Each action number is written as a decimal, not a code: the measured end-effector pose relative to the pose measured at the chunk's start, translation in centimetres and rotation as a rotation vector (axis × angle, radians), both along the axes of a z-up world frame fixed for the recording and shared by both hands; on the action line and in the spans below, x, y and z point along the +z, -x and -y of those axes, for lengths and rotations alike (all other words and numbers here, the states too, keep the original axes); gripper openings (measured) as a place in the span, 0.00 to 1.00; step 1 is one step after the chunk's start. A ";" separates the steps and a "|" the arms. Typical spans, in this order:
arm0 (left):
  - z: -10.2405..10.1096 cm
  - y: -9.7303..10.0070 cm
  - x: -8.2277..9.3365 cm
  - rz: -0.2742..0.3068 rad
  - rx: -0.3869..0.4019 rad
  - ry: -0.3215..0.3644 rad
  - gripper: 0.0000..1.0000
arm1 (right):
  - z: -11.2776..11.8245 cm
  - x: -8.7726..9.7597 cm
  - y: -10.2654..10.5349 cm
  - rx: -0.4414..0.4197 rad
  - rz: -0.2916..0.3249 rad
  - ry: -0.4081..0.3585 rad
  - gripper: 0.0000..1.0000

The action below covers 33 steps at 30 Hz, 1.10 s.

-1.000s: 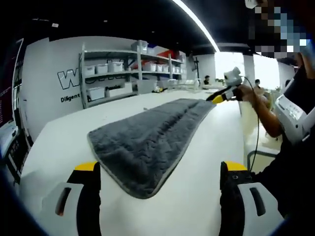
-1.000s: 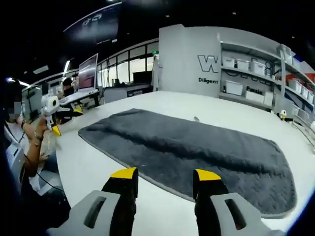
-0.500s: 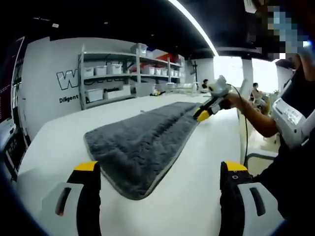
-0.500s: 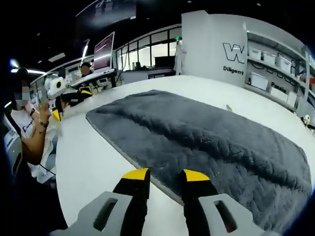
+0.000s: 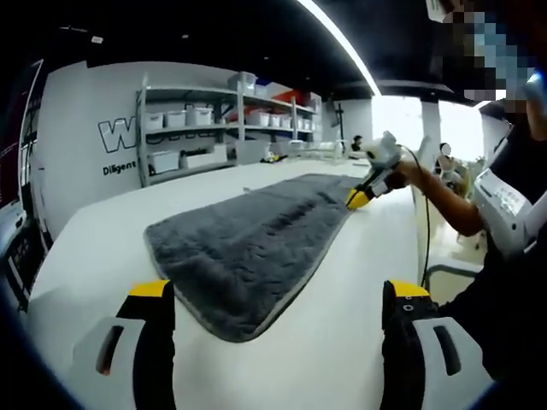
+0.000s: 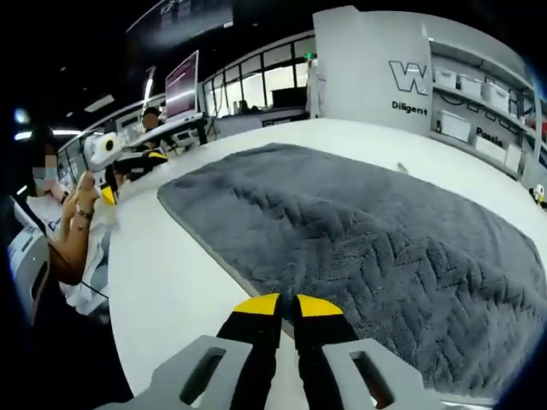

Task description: Open the folded towel by lifting each exposed corner and separating the folded layers until the towel lies flat within the target outline without major curled edges

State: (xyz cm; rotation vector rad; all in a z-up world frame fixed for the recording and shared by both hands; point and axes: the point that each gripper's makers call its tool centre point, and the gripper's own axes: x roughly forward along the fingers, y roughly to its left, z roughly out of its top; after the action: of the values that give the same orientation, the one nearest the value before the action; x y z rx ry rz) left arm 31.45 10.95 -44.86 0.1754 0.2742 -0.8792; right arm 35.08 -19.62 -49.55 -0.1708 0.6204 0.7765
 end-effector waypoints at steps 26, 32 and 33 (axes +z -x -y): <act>0.5 0.4 0.1 -0.011 -0.006 0.016 0.99 | 0.1 2.1 1.8 -0.061 0.104 -0.065 0.07; 0.4 0.1 0.4 -0.009 0.011 0.012 0.99 | 2.1 3.3 1.6 -0.123 0.149 -0.063 0.41; 0.4 0.1 0.3 -0.011 0.013 0.009 0.99 | 2.6 3.4 1.5 -0.133 0.154 -0.071 0.44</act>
State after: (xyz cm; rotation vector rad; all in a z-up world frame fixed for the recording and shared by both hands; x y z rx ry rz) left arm 31.39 10.55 -44.53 0.1603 0.2818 -0.8688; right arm 33.59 -22.18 -46.11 -0.1218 0.4527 0.6485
